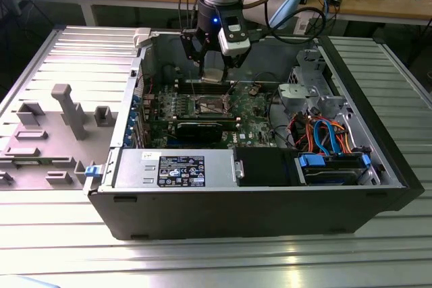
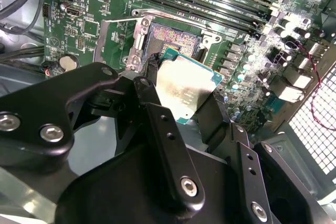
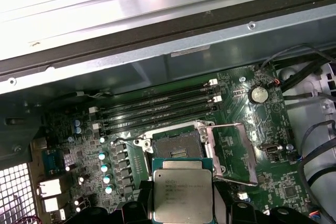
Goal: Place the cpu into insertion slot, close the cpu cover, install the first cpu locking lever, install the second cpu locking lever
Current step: 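Place the cpu into insertion slot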
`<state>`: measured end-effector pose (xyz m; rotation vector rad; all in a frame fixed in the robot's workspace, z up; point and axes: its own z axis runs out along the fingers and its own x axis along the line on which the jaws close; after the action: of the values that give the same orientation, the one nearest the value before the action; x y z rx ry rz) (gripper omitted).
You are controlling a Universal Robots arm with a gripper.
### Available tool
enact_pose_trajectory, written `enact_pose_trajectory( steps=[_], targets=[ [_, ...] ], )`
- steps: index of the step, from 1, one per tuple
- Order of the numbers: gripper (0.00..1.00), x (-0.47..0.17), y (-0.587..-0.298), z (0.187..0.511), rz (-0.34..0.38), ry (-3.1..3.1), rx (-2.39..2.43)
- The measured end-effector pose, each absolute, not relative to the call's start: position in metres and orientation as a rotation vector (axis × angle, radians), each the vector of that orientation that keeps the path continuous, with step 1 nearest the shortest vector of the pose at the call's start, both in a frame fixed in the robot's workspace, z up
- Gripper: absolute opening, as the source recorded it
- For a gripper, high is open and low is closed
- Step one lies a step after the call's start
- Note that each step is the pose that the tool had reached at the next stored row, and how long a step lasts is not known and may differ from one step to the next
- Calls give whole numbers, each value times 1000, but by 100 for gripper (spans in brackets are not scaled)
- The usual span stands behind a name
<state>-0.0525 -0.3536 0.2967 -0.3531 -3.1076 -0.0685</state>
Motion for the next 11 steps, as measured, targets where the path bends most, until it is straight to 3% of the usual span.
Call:
enact_pose_trajectory(
  steps=[11],
  targets=[
    [55,-53,-354,297,-69,-3105,-381]
  ],
)
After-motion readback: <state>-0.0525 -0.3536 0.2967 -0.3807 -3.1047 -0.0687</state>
